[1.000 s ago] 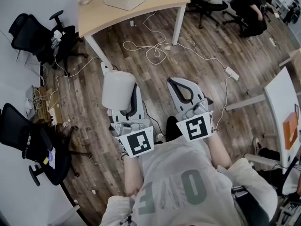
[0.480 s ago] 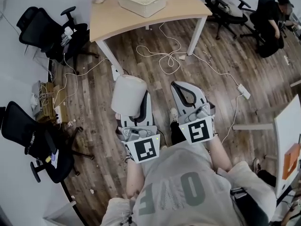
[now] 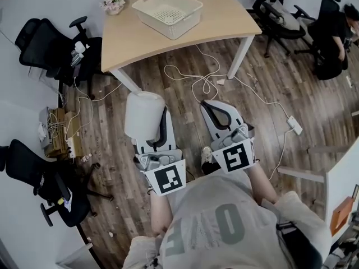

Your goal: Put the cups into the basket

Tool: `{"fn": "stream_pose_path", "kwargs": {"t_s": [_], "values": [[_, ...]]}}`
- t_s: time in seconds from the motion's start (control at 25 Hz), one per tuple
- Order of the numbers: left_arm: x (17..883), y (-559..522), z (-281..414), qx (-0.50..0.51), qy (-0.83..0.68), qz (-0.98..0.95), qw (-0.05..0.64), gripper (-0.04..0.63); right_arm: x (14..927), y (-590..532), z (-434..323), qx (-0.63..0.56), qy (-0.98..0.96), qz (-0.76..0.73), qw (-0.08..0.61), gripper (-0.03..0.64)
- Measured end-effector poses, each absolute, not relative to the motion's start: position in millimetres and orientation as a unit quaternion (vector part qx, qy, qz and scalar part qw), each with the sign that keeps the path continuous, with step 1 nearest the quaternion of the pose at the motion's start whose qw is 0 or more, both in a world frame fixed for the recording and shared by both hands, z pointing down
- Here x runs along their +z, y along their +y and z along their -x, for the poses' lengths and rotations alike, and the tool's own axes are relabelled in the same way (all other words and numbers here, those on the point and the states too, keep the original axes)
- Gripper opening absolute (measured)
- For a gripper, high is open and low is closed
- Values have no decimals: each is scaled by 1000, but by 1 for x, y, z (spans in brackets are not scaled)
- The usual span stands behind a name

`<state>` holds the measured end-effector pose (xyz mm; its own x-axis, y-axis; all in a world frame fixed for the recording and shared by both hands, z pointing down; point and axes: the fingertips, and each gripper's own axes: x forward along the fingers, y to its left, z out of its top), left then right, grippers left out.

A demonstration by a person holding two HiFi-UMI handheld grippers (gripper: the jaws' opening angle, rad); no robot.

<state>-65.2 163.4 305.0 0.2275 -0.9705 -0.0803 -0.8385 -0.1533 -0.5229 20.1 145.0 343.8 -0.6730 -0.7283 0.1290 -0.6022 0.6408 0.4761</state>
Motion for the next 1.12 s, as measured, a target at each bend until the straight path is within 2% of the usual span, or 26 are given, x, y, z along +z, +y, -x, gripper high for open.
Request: {"fn": "stream_pose_path", "kwargs": {"t_s": [0.36,1.12], "values": [[317,90,47,-156,601,749,232,52,351,61,-28,-200,-898,-360,156,-2],[325,-130,144,-146,592,765,208,52,350,-141,45,-214,-875,-390,189,-2]]}}
